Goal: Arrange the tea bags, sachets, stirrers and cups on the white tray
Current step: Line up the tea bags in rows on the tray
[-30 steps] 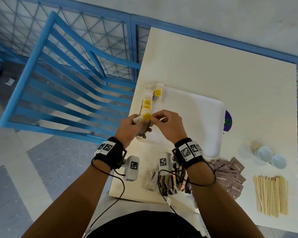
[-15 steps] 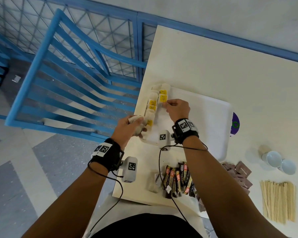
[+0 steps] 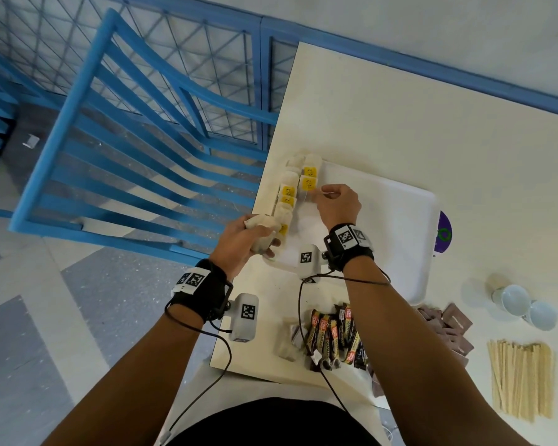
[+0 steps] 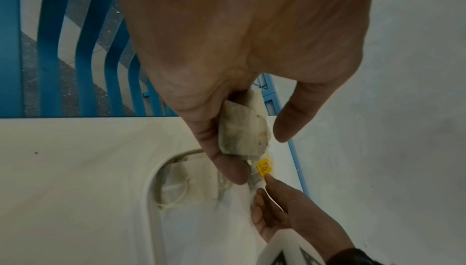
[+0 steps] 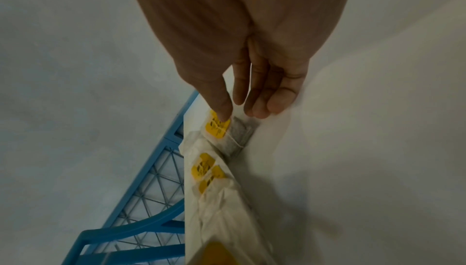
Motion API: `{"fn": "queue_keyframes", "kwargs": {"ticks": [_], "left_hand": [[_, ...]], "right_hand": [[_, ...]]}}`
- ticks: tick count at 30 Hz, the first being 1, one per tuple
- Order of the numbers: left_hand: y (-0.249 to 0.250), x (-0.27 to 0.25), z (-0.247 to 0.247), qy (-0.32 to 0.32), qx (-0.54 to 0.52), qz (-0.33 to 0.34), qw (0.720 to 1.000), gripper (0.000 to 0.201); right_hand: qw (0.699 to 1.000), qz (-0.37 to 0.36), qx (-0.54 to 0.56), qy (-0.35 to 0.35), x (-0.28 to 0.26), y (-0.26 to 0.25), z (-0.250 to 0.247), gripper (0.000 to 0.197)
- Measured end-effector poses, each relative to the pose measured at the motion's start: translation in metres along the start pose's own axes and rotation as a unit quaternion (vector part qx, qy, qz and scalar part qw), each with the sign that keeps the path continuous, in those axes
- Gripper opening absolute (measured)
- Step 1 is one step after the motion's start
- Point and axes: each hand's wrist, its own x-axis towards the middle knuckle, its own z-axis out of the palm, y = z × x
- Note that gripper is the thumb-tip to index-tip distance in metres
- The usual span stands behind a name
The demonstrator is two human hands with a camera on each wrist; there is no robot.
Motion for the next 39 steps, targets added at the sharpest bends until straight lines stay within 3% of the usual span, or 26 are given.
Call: {"fn": "queue_keyframes", "kwargs": {"ticks": [4,8,12,22,27,30,34,39], "left_hand": [[-0.001,0.0,0.0,-0.021,0.016,0.014,1.0,0.034],[-0.001,-0.003,0.006,-0.03,0.01,0.025,0.999,0.032],[0.0,-0.007,0.011,-0.044,0.007,0.026,0.999,0.032],[-0.003,-0.014,0.017,-0.004,0.005,0.012,1.0,0.036],[-0.006,-0.014,0.016,0.002,-0.006,0.019,1.0,0.035],[-0.007,-0.013,0.015,0.002,-0.008,0.02,1.0,0.034],[-0.009,-0.011,0.01,0.02,-0.003,0.02,1.0,0.033],[-0.011,-0.011,-0.001,0.042,0.002,0.012,0.999,0.018]], "right_hand": [[0.998,-0.052,0.006,-0.025,-0.02,0.0,-0.012,0.011],[0.976,-0.14,-0.009,-0.167,-0.056,-0.003,-0.02,0.009],[0.954,-0.194,-0.06,-0.22,-0.079,-0.006,-0.024,0.014],[0.974,-0.15,0.014,-0.17,-0.082,-0.003,-0.03,0.01],[0.977,-0.091,0.035,-0.192,-0.086,0.004,-0.026,0.026],[0.976,-0.094,0.017,-0.198,-0.085,0.007,-0.024,0.016],[0.983,-0.091,0.035,-0.155,-0.068,0.002,-0.026,0.007],[0.99,-0.103,-0.018,-0.098,-0.03,0.0,-0.025,0.011]]}}
